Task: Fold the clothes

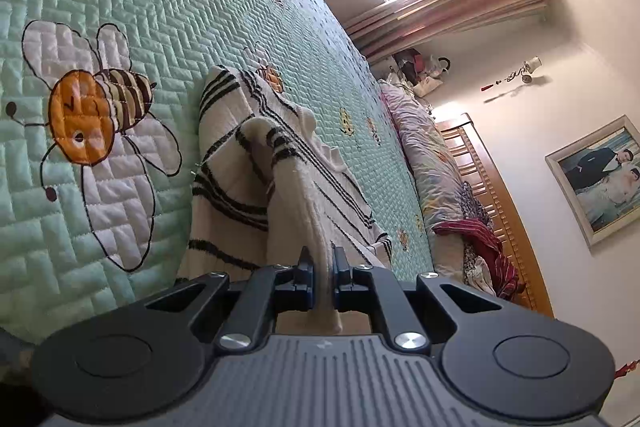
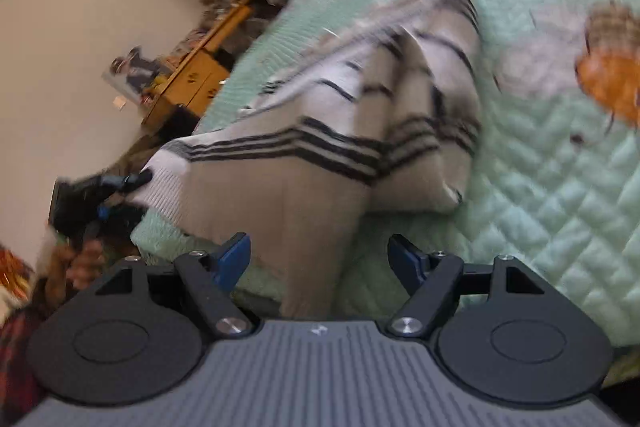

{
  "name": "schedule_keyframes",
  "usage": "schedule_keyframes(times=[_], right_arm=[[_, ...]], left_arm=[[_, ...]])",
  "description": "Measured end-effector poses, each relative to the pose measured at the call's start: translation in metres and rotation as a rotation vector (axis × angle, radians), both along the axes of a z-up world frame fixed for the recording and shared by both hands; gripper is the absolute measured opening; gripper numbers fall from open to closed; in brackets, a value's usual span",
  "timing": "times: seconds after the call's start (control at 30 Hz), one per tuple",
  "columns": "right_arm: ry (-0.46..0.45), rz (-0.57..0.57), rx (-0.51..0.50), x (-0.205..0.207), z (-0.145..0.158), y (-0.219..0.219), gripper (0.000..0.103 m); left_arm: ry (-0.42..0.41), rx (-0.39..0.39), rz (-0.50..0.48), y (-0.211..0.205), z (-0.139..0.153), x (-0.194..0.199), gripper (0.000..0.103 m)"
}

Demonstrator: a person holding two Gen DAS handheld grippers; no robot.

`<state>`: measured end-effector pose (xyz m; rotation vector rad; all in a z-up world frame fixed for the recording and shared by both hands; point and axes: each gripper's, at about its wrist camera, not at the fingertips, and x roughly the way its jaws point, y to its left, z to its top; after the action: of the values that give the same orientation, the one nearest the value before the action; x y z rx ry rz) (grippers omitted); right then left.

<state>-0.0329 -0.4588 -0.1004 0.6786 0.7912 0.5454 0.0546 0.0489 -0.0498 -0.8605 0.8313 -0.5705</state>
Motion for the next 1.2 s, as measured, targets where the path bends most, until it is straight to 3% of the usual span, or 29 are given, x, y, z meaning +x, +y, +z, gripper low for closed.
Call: schedule_keyframes(times=[0.07, 0.13, 0.2, 0.3, 0.43, 0.57, 0.73, 0.87, 0.9, 0.97, 1.0, 1.03, 1.07, 1.2], right_arm=[[0.035, 0.003, 0.077, 0.008, -0.011, -0.001, 0.062], [0.047, -0.027, 0.113, 0.006, -0.018, 0.001, 0.031], [0.059, -0.052, 0.127, 0.008, -0.025, 0.001, 0.013], [0.04, -0.034, 0.232, 0.003, -0.025, 0.002, 0.012], [-0.078, -0.041, 0.482, -0.001, -0.002, -0.005, 0.011], [-0.201, -0.076, 0.587, 0.012, 0.026, -0.019, 0.011], [-0.243, -0.168, 0.684, 0.047, 0.035, -0.044, 0.011], [-0.216, -0.277, 0.782, 0.083, 0.025, -0.053, 0.011], [-0.189, -0.32, 0.801, 0.092, 0.018, -0.06, 0.011], [-0.066, -0.411, 0.848, 0.127, -0.01, -0.068, 0.021], [-0.005, -0.474, 0.82, 0.143, -0.023, -0.071, 0.039], [0.034, -0.536, 0.775, 0.151, -0.031, -0.075, 0.049], [0.065, -0.59, 0.736, 0.157, -0.037, -0.079, 0.049], [-0.045, -0.557, 0.713, 0.142, -0.024, -0.08, 0.052]], left_arm=[[0.01, 0.004, 0.0, 0.001, -0.002, -0.001, 0.008], [0.022, 0.005, 0.001, 0.002, -0.004, 0.0, 0.008], [0.029, 0.005, 0.0, 0.003, -0.006, 0.0, 0.008], [0.026, -0.019, -0.006, 0.005, -0.006, 0.0, 0.007], [-0.001, -0.142, 0.006, 0.011, 0.002, 0.003, 0.007], [-0.073, -0.199, 0.0, 0.006, 0.027, 0.016, 0.007], [-0.134, -0.22, 0.007, -0.005, 0.055, 0.05, 0.007], [-0.137, -0.177, 0.077, -0.012, 0.06, 0.098, 0.009], [-0.105, -0.143, 0.118, -0.014, 0.054, 0.114, 0.01], [0.008, -0.055, 0.223, -0.015, 0.034, 0.151, 0.015], [0.042, -0.011, 0.273, -0.014, 0.025, 0.164, 0.015], [0.055, 0.012, 0.303, -0.013, 0.019, 0.168, 0.015], [0.065, 0.019, 0.319, -0.011, 0.014, 0.169, 0.015], [0.005, 0.037, 0.297, -0.005, 0.015, 0.146, 0.022]])
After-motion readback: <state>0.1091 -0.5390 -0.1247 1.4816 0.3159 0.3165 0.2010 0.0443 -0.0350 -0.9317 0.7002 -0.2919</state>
